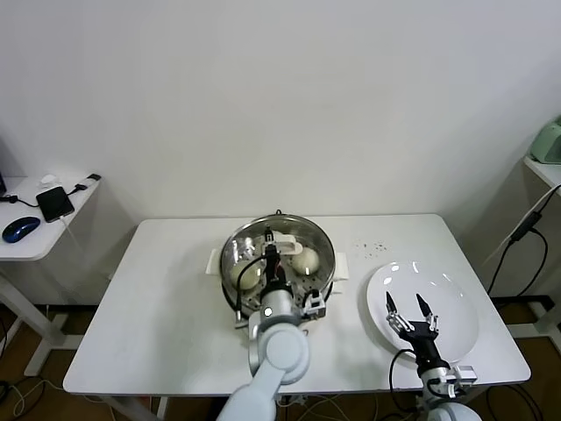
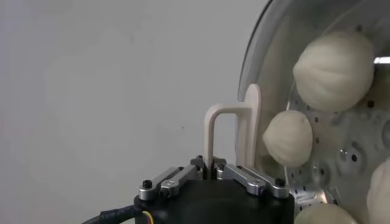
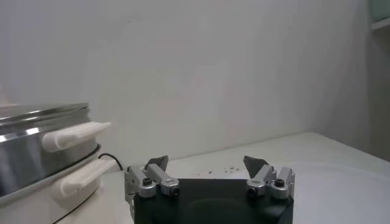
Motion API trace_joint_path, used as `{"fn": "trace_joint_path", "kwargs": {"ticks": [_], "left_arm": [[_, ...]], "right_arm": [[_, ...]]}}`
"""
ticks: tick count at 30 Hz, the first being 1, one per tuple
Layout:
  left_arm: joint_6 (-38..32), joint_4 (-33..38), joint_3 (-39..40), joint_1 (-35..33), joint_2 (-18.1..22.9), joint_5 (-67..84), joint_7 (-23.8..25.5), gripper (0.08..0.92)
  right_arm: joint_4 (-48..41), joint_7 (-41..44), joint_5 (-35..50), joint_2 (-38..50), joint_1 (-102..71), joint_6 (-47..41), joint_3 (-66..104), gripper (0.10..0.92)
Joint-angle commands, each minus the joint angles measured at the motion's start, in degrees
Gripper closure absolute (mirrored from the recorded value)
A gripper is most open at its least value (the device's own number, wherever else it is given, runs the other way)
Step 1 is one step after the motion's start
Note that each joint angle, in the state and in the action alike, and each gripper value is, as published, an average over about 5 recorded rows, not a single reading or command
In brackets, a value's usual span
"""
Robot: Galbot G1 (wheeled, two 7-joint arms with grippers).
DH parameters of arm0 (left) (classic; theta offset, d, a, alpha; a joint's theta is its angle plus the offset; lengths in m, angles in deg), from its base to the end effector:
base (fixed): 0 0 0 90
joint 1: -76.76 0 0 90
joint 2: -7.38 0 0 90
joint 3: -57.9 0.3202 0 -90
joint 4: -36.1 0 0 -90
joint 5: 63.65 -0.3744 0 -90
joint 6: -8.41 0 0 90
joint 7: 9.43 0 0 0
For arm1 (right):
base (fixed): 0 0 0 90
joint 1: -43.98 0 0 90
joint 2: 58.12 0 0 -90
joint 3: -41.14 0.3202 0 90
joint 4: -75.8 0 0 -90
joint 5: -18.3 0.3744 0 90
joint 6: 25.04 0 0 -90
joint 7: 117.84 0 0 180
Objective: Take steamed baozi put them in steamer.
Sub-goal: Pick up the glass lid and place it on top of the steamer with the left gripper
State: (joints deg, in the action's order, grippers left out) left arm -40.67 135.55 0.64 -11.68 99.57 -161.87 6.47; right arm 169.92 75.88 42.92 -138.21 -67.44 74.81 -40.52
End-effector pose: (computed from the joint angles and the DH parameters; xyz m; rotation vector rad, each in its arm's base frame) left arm 0.3174 -0.2095 -0.2424 0.1254 -2.1740 -2.0765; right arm 0.2419 -0.1038 -0.3952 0.0880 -3.0592 -0.3360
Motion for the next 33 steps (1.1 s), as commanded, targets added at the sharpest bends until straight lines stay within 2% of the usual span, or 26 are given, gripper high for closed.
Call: {"fn": "trace_joint_path", "kwargs": {"ticks": [1, 33], "left_arm": [[-0.3, 0.2, -0.1, -0.2, -0.2, -0.2, 0.3, 0.84], [-2.4, -0.7, -1.1, -1.1, -0.5, -0.1, -2.0, 0.84]], "right_arm": [[0.0, 0.0, 0.0, 0.0, 0.0, 0.1, -0.1, 0.203], [-0.4, 0.0, 0.1, -0.1, -0.1, 0.6, -0.6, 0.203]]}}
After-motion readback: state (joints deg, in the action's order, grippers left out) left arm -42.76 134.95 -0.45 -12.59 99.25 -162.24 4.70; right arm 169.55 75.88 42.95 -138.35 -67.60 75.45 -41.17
